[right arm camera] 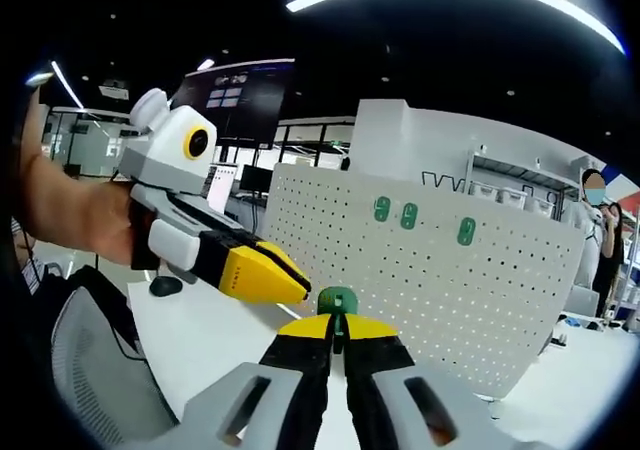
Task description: Insert the hook assembly into the mounting plate slot until the hook locks in place.
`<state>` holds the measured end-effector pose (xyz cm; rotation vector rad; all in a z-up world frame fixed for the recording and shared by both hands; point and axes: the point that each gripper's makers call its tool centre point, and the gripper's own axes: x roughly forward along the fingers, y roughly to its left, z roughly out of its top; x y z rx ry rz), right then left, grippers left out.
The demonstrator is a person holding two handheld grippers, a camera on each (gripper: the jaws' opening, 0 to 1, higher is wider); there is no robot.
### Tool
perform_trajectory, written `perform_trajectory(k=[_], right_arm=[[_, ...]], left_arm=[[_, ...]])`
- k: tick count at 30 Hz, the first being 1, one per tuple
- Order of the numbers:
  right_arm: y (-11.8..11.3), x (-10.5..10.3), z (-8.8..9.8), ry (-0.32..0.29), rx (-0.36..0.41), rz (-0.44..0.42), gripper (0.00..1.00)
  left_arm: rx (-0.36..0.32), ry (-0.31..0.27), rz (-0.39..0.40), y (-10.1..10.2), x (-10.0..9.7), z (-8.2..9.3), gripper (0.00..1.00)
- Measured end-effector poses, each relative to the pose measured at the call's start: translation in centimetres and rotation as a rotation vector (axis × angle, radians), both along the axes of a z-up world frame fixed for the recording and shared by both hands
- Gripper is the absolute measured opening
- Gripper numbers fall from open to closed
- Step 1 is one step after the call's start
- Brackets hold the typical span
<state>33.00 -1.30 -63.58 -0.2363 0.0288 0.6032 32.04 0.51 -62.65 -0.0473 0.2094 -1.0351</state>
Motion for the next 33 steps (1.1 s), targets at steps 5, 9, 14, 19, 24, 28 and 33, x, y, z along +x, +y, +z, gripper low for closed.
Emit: perform_trajectory(k=[5, 9, 14, 19, 24, 28, 33], right_arm=[[0.6, -0.1, 0.2, -0.008, -0.001, -0.007, 0.03], [0.6, 0.1, 0.5, -0.017, 0.003, -0.018, 0.03], [0.6, 0.3, 0.7, -0.021, 0.001, -0.030, 0.03], [0.7, 1.0, 0.8, -0.018, -0.005, -0.037, 0.03], [0.7, 1.9, 1.1, -0.017, -0.012, -0.045, 0.03], [0.6, 3.0, 1.3, -0.018, -0.011, -0.055, 0.03], [0.2, 5.0, 1.7, -0.013, -0.009, -0.082, 0.03]], left_arm=[[0.013, -0.052, 0.023, 0.9, -0.3, 0.3, 0.16], [0.031, -0.078, 0.032, 1.5, -0.7, 0.1, 0.19], [0.046, -0.102, 0.071, 2.9, -0.3, -0.3, 0.28], [0.076, -0.135, 0.112, 4.5, 0.0, -0.9, 0.32], [0.085, -0.146, 0.158, 6.1, 0.6, -1.6, 0.37], [0.077, -0.150, 0.184, 7.0, 0.7, -2.0, 0.38], [0.059, -0.135, 0.212, 7.9, 0.9, -2.6, 0.38]])
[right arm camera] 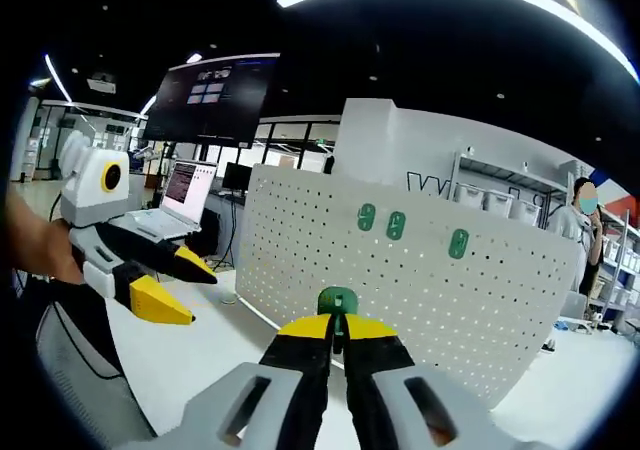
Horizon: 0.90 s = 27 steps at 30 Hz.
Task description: Insert the hook assembly into the mounting plate slot until the hook locks in place.
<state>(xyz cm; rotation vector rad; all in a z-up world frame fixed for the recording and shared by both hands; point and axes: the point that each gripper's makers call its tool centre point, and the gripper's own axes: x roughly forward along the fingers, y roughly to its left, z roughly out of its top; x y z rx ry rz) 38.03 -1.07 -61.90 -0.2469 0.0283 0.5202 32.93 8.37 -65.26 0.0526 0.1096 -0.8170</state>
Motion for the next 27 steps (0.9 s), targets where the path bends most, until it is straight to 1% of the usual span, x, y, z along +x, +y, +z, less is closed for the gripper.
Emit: perform_trajectory(k=[5, 10, 16, 23, 26, 27], right_arm=[[-0.2, 2.3, 1.1, -0.014, 0.010, -0.022, 0.03], [-0.4, 4.8, 2.3, -0.029, 0.028, -0.045, 0.03], [-0.9, 7.5, 3.4, -0.040, 0.053, -0.074, 0.03], [-1.3, 10.2, 4.2, -0.052, 0.073, -0.103, 0.03], [-1.8, 11.5, 4.6, -0.060, 0.089, -0.134, 0.03], [-2.1, 12.1, 4.9, -0.072, 0.101, -0.152, 0.03]], left_arm=[[0.012, -0.004, 0.012, 0.6, 0.2, -0.5, 0.37], [0.010, -0.002, 0.030, 1.3, 0.5, -0.5, 0.37], [0.020, 0.005, 0.039, 1.5, 0.7, -0.9, 0.37], [0.032, 0.013, 0.047, 1.9, 1.2, -1.5, 0.38], [0.033, 0.021, 0.048, 2.0, 1.5, -1.7, 0.38], [0.036, 0.024, 0.050, 2.1, 1.6, -1.9, 0.37]])
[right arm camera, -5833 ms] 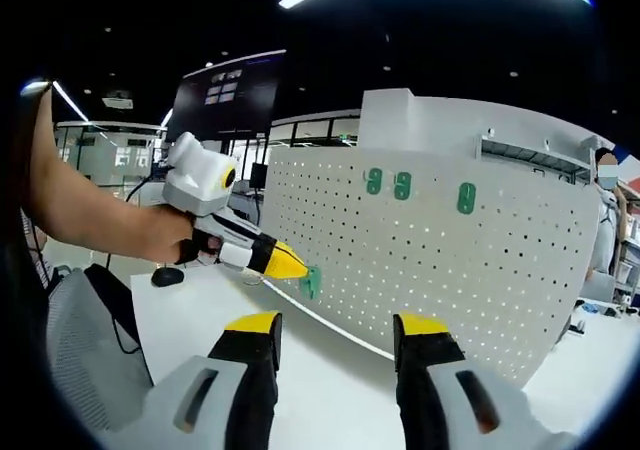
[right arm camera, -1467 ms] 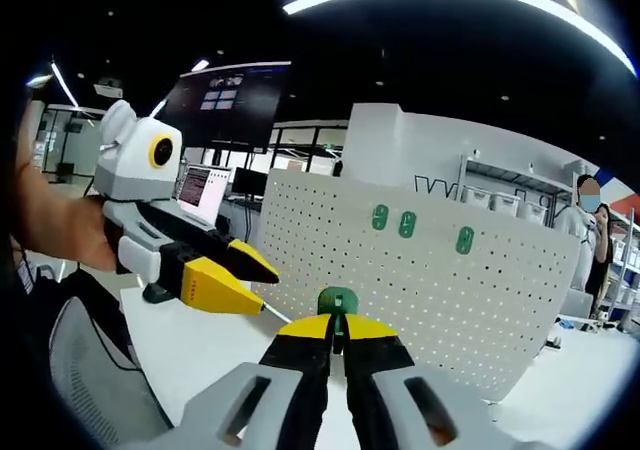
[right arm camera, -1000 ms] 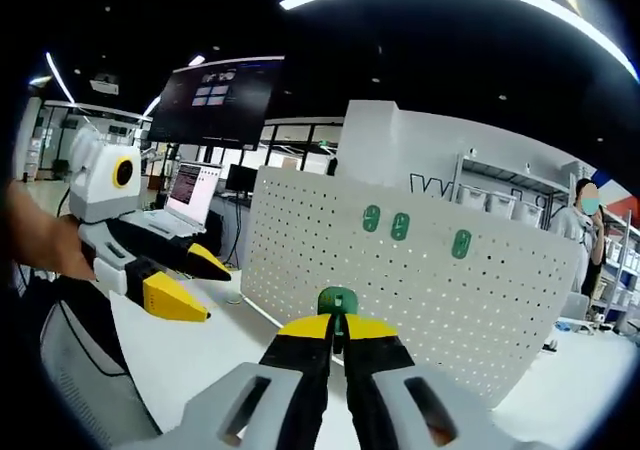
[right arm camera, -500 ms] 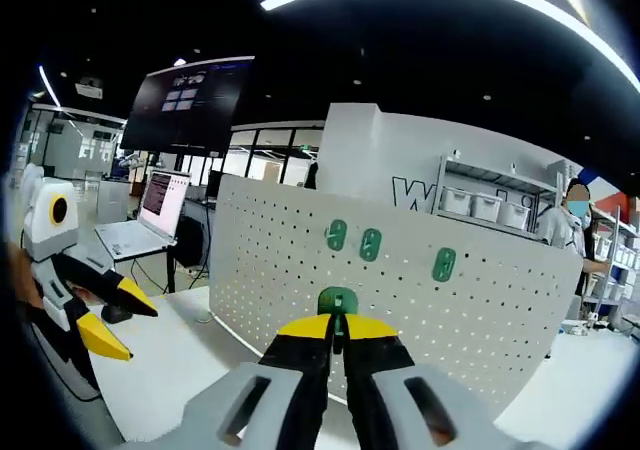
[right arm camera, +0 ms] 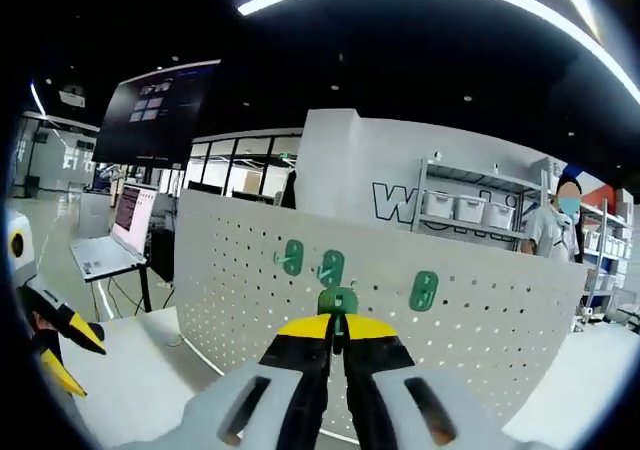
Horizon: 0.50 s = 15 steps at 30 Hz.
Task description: Insert the hook assembly into the mounting plate slot until the hook locks in place.
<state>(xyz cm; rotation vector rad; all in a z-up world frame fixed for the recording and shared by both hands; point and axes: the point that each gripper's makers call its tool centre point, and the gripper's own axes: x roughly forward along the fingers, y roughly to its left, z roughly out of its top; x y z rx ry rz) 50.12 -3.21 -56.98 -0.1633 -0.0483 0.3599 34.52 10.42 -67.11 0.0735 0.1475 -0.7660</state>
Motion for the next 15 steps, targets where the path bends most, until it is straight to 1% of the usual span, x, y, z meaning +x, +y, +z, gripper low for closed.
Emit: perform_trajectory(k=[7, 11, 15], right_arm=[[-0.5, 2.7, 1.0, -0.027, 0.028, -0.032, 0.03], [-0.7, 4.3, 1.0, -0.030, 0.040, -0.052, 0.03], [-0.7, 5.4, 0.9, -0.038, 0.043, -0.063, 0.03]], left_arm=[[0.006, 0.013, -0.001, 0.1, 0.5, -0.5, 0.37], [0.012, 0.021, 0.000, 0.2, 0.9, -0.6, 0.36], [0.011, 0.025, 0.001, 0.2, 1.3, -0.6, 0.36]])
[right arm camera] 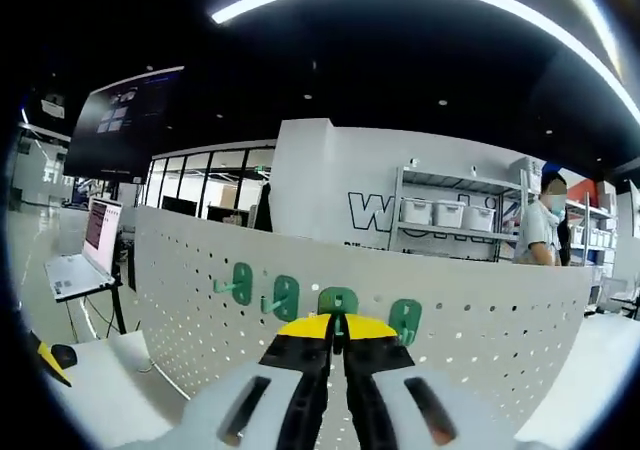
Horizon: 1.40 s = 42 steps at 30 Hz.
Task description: Insert the hook assembly into the mounting plate slot until the hook locks in place.
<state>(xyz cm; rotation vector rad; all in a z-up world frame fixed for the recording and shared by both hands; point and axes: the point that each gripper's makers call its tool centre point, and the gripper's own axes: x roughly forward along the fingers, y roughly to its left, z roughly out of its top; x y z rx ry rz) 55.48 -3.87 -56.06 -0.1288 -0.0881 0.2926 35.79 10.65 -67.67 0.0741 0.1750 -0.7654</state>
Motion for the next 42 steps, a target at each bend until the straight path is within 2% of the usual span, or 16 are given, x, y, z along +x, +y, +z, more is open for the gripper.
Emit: perform_trajectory(k=[17, 29, 31, 40, 41, 42], right_arm=[[0.2, 2.6, -0.7, 0.005, 0.049, -0.027, 0.03], [0.4, 3.2, -0.8, 0.004, 0.049, -0.041, 0.03], [0.5, 3.3, -0.8, 0.002, 0.036, -0.047, 0.03], [0.7, 3.6, -0.9, -0.029, -0.137, -0.101, 0.03], [0.6, 3.6, -0.9, -0.036, -0.197, -0.113, 0.03], [0.7, 3.7, -1.0, -0.034, -0.190, -0.114, 0.03]], left_arm=[[-0.003, 0.027, -0.002, 0.3, 0.5, -0.7, 0.35], [-0.013, 0.042, 0.004, 0.6, 0.8, -1.1, 0.34], [-0.017, 0.043, 0.005, 0.6, 0.9, -1.0, 0.34], [-0.017, 0.047, 0.008, 0.7, 0.9, -1.2, 0.33], [-0.018, 0.048, 0.009, 0.8, 0.9, -1.2, 0.33], [-0.018, 0.048, 0.009, 0.8, 0.9, -1.2, 0.33]])
